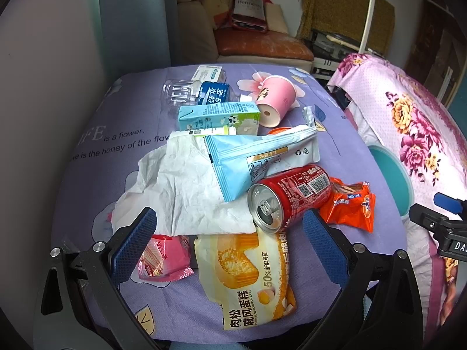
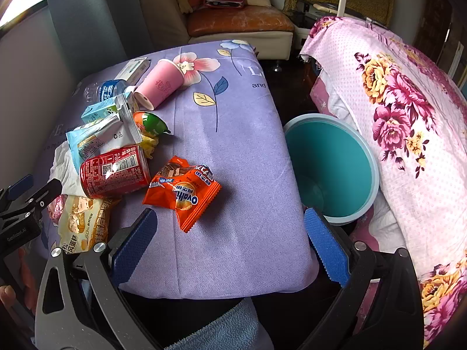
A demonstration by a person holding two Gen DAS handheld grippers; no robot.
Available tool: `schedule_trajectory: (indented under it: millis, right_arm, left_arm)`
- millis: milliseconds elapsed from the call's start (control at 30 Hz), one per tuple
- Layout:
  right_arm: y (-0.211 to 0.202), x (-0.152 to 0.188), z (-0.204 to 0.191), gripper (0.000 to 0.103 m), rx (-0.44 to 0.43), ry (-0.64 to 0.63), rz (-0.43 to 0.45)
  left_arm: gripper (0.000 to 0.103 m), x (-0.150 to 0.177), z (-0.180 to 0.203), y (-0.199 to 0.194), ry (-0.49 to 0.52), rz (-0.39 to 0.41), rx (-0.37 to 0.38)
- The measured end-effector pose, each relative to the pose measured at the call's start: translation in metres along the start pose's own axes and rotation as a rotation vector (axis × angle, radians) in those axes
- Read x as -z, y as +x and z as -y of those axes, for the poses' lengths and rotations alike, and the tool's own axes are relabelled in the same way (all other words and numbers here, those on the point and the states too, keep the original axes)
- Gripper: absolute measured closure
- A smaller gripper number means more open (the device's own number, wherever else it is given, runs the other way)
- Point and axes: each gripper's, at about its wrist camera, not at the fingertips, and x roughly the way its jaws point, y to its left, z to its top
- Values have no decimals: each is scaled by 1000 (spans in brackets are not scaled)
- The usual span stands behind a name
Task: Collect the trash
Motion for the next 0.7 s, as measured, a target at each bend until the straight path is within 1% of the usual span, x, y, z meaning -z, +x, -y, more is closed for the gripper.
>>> schedule_trajectory:
  millis: [700]
  right_arm:
    - [4,-6,-2,6,1,-12,-20]
  left_arm:
    - [3,1,5,4,14,-13,21]
